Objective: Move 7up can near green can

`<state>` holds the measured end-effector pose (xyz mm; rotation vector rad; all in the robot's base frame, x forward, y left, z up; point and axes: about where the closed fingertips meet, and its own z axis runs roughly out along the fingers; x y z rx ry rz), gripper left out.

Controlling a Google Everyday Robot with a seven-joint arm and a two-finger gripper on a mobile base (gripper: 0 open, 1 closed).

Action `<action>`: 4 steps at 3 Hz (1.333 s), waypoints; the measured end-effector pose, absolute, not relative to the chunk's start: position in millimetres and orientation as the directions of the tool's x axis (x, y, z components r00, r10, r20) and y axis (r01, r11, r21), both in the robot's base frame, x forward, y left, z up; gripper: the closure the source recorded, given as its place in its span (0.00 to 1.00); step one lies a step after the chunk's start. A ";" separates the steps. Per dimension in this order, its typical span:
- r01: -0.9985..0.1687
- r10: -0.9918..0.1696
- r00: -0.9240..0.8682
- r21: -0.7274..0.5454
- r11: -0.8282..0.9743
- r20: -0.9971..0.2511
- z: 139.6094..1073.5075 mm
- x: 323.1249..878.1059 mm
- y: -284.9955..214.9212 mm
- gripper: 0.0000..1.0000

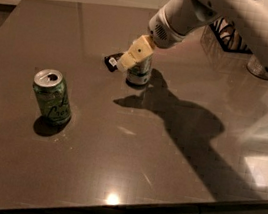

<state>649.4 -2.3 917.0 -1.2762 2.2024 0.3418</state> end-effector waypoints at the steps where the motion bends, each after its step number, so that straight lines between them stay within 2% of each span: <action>1: -0.859 -0.723 -0.388 -0.060 0.509 -0.571 912.3 648.9 -4.9 0.17; 3: -0.873 -0.722 -0.356 -0.065 0.484 -0.593 928.4 643.9 -10.7 0.63; 4: -0.910 -0.723 -0.279 -0.066 0.409 -0.632 950.6 619.5 -6.4 0.87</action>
Offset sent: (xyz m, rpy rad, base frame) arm 0.0045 -0.0153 0.0069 -0.0007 -0.0021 -0.0019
